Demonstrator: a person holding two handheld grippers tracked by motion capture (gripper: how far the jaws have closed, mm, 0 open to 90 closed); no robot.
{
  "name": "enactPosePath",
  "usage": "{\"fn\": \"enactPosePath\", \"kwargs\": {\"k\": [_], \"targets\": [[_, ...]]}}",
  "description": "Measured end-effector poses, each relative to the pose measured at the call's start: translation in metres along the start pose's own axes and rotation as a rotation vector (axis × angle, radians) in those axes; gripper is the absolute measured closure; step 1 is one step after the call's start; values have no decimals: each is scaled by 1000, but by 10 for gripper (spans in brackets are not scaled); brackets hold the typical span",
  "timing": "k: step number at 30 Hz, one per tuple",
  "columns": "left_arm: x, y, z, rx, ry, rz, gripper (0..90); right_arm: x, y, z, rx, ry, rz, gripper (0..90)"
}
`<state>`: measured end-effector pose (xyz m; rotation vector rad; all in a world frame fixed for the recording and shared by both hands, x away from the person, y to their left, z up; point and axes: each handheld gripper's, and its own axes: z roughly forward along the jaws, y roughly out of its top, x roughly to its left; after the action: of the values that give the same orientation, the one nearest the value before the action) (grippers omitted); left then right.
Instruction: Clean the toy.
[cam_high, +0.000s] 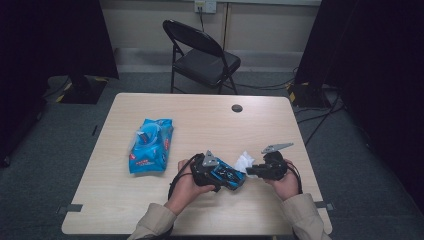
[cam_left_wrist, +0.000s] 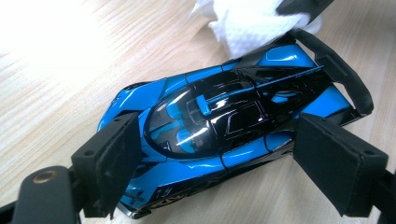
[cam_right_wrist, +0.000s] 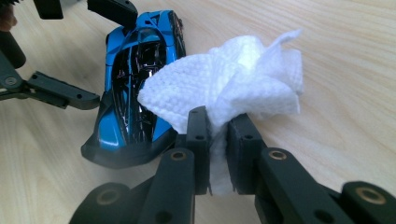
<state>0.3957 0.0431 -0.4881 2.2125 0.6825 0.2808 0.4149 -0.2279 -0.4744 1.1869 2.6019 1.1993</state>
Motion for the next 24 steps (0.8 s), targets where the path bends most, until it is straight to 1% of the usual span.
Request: {"fn": "enactPosePath", "kwargs": {"k": [5, 7, 12, 13, 15, 18, 20, 22, 24], "targets": [[0, 0, 0, 2, 1, -2, 151, 0, 0, -11, -29, -1, 4, 809], [0, 0, 0, 4, 1, 0, 151, -1, 1, -17, -52, 2, 12, 808], [0, 0, 0, 4, 2, -1, 151, 2, 8, -23, -74, 13, 6, 804], [0, 0, 0, 3, 2, -1, 151, 3, 10, -23, -77, 17, 2, 801], [0, 1, 0, 4, 2, -1, 151, 5, 12, -20, -77, 41, -2, 792], [-1, 0, 0, 2, 1, 0, 151, 10, 14, -10, -53, 41, -20, 747], [-1, 1, 0, 3, 0, 1, 151, 13, 14, -3, -26, 23, -41, 712], [-1, 1, 0, 4, 0, 2, 151, 14, 14, 3, -7, -18, -51, 655], [-1, 0, 0, 5, 0, 5, 151, 12, 14, 5, -13, -18, -42, 644]]}}
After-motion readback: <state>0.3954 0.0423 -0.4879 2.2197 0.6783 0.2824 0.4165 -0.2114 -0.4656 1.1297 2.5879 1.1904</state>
